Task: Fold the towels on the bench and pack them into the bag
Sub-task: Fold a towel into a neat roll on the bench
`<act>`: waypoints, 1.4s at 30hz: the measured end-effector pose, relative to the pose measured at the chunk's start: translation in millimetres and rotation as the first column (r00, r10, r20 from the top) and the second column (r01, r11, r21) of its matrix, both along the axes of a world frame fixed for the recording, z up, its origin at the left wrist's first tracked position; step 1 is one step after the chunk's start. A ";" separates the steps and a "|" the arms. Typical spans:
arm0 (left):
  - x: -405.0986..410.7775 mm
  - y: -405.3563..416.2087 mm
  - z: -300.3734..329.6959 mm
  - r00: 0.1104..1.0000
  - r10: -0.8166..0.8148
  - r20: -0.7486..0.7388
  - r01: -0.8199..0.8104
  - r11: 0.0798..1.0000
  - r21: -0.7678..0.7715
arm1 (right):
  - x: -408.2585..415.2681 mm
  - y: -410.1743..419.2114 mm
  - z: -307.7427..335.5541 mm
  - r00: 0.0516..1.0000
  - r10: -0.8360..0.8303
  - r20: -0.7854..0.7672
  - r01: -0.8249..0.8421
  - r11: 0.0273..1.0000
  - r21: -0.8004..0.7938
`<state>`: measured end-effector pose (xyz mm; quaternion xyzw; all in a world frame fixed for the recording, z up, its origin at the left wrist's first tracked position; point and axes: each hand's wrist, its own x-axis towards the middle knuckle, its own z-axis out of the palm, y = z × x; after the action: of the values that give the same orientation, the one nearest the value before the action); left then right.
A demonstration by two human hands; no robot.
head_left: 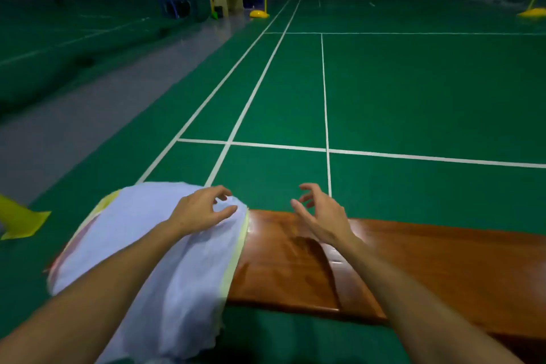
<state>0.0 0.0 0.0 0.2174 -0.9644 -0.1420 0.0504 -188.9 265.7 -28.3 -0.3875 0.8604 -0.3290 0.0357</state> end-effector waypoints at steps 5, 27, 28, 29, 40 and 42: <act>92.8 -10.7 -2.0 0.993 0.098 0.065 -0.097 0.995 -0.020 | 87.8 -24.8 -31.1 0.967 0.126 0.221 -0.101 0.988 -0.120; 173.1 -61.6 3.3 0.916 0.324 -0.238 -0.339 0.940 -0.025 | 149.9 -116.3 -36.7 0.846 0.102 0.523 0.151 0.895 -0.419; 163.5 -53.7 8.7 0.921 0.304 -0.244 -0.316 0.949 -0.011 | 143.7 -104.9 -31.1 0.847 0.097 0.522 0.168 0.883 -0.437; 152.0 -44.5 13.6 0.926 0.284 -0.249 -0.292 0.956 0.004 | 136.2 -91.8 -24.1 0.857 0.080 0.510 0.186 0.874 -0.450; -10.8 127.4 -54.7 0.992 0.099 0.081 -0.116 0.963 0.242 | 8.3 118.1 -18.2 0.913 -0.179 0.366 0.315 0.881 -0.353; -27.1 152.8 -89.9 0.978 0.065 0.198 -0.104 0.976 0.192 | -2.8 151.5 -40.4 0.916 -0.204 0.346 0.307 0.911 -0.275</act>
<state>-27.1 152.8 -89.9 0.2748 -0.9353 -0.2151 -0.0586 -191.7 417.2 -68.7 -0.2142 0.8220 -0.5240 0.0624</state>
